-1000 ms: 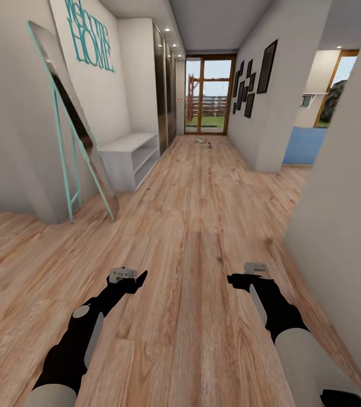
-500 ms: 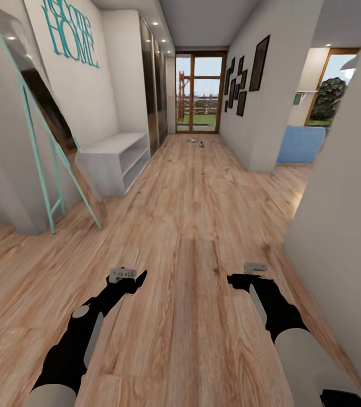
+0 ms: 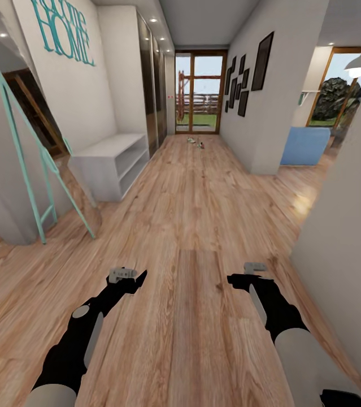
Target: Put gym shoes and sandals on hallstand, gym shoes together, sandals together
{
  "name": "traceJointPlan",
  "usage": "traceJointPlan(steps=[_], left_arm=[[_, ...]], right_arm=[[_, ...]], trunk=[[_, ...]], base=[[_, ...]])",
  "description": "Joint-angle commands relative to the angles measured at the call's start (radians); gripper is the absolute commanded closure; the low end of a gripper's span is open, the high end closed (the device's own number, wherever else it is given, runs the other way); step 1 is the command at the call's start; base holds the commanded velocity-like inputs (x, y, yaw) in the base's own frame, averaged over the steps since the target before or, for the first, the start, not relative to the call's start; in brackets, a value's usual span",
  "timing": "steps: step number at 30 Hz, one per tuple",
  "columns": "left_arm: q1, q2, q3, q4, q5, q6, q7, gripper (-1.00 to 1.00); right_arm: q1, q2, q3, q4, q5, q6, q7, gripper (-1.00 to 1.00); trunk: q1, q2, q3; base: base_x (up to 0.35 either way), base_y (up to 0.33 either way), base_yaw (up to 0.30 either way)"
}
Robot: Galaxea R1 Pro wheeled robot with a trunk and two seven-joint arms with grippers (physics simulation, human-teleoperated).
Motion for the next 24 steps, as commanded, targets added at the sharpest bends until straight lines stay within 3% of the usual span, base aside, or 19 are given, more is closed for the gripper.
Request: traceJointPlan(steps=[1,24], left_arm=[[-0.001,-0.002,0.005,-0.002,-0.007,0.005,-0.009,-1.0],[-0.001,-0.002,0.005,-0.002,-0.005,0.005,-0.009,-1.0]], right_arm=[[-0.001,0.001,-0.003,-0.002,0.007,0.005,0.002,-1.0],[-0.001,0.001,-0.002,-0.001,0.007,0.005,0.002,-1.0]], trunk=[[0.0,0.0,-0.001],[0.0,0.0,-0.001]], base=[[0.35,0.0,0.0],[0.35,0.0,0.0]])
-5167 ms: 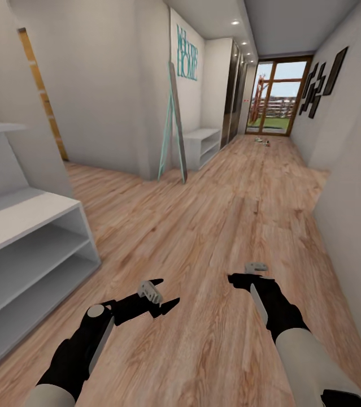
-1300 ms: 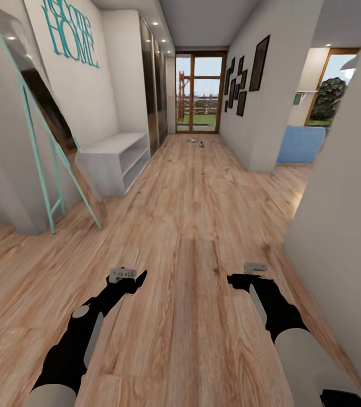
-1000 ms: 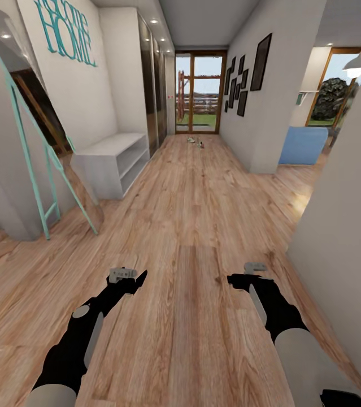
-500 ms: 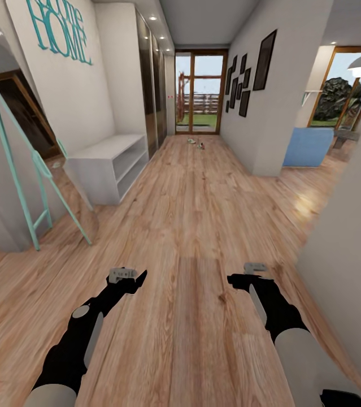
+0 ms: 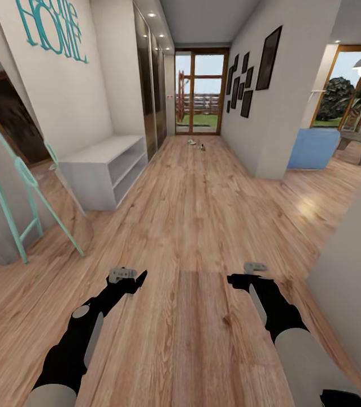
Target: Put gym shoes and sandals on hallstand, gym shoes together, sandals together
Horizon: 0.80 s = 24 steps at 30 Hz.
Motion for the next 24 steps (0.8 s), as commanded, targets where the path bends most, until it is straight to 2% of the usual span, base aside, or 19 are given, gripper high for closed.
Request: traceJointPlan(steps=[1,10,19,24], left_arm=[[-0.001,-0.002,0.005,-0.002,-0.007,0.006,-0.009,-1.0],[0.0,-0.002,0.004,-0.002,-0.007,0.006,-0.009,-1.0],[0.0,-0.002,0.004,-0.002,-0.007,0.006,-0.009,-1.0],[0.0,-0.002,0.005,-0.002,-0.007,0.006,-0.009,-1.0]], right_arm=[[0.0,0.001,-0.003,-0.002,0.007,0.005,0.002,-1.0],[-0.001,0.001,-0.003,-0.002,0.007,0.005,0.002,-1.0],[0.0,0.001,-0.003,-0.001,0.007,0.005,0.002,-1.0],[0.0,0.001,-0.003,-0.002,0.007,0.005,0.002,-1.0]], trunk=[[0.0,0.0,-0.001],[0.0,0.0,-0.001],[0.0,0.0,0.004],[0.0,0.0,0.009]], base=[[0.35,0.0,0.0],[0.35,0.0,-0.015],[0.35,0.0,-0.193],[0.35,0.0,-0.073]])
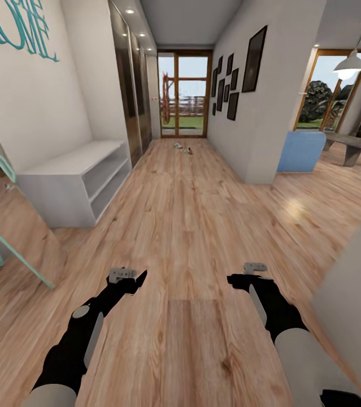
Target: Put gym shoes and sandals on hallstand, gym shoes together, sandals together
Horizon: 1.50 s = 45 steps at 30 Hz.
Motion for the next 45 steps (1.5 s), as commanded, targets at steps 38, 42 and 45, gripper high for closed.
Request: traceJointPlan(steps=[38,42,45], left_arm=[[-0.001,-0.002,0.005,-0.002,-0.007,0.006,-0.009,-1.0],[-0.001,-0.002,0.004,-0.002,-0.007,0.006,-0.009,-1.0],[-0.001,-0.002,0.004,-0.002,-0.007,0.006,-0.009,-1.0]], right_arm=[[-0.001,0.001,-0.005,-0.001,0.007,0.005,0.002,-1.0],[-0.001,0.001,-0.005,0.0,0.007,-0.001,0.002,-1.0],[-0.001,0.001,-0.006,0.0,0.007,-0.004,0.002,-1.0]], trunk=[[0.0,0.0,0.011],[0.0,0.0,0.011],[0.0,0.0,0.011]], base=[[0.35,0.0,-0.002],[0.35,0.0,0.0],[0.35,0.0,0.0]])
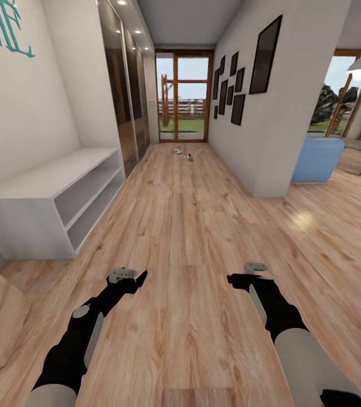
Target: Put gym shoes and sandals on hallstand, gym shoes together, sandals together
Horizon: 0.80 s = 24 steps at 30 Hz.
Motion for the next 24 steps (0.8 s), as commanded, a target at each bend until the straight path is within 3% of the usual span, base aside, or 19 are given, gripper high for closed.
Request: traceJointPlan(steps=[1,24], left_arm=[[-0.001,-0.002,0.005,-0.002,-0.007,0.006,-0.009,-1.0],[-0.001,-0.002,0.005,-0.002,-0.007,0.006,-0.009,-1.0]], right_arm=[[0.0,0.001,-0.004,-0.002,0.007,0.005,0.002,-1.0],[0.0,0.001,-0.004,-0.002,0.007,0.003,0.004,-1.0]], trunk=[[0.0,0.0,-0.001],[0.0,0.0,-0.001]], base=[[0.35,0.0,0.0],[0.35,0.0,0.0]])
